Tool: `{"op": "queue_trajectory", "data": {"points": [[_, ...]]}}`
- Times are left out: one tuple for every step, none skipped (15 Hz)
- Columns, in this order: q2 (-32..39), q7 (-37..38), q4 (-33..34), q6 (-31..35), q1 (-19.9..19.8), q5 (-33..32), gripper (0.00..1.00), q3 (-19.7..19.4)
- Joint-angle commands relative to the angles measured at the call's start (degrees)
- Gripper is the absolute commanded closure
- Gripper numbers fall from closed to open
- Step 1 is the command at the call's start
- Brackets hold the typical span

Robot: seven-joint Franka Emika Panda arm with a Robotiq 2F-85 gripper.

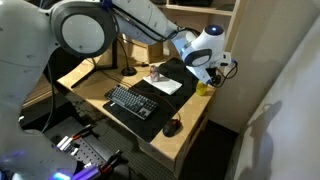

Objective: Place the soda cans on the paper

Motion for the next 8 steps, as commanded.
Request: {"op": "queue_trajectory", "data": {"points": [[2.3,9.7,3.1,-1.8,0.9,-2.3,0.0,-1.2],[3.5,14.3,4.9,-4.0,1.4,-2.6,0.0,-1.9],[4.9,18.7,7.2,-5.2,2.0,-3.0,0.0,-2.4],[5.7,22.8,8.6,-6.3,2.5,-3.1,0.0,-2.8],[6.6,26.7,10.5,-8.8,2.8,-2.9,0.0,-2.8],[7.7,30.1,12.7,-11.1,2.8,-2.2,0.0,-2.4],[8.0,32.6,14.1,-12.6,2.5,-0.7,0.0,-1.4],[8.5,35.9,15.6,-13.6,2.6,0.2,0.0,-1.2]]}}
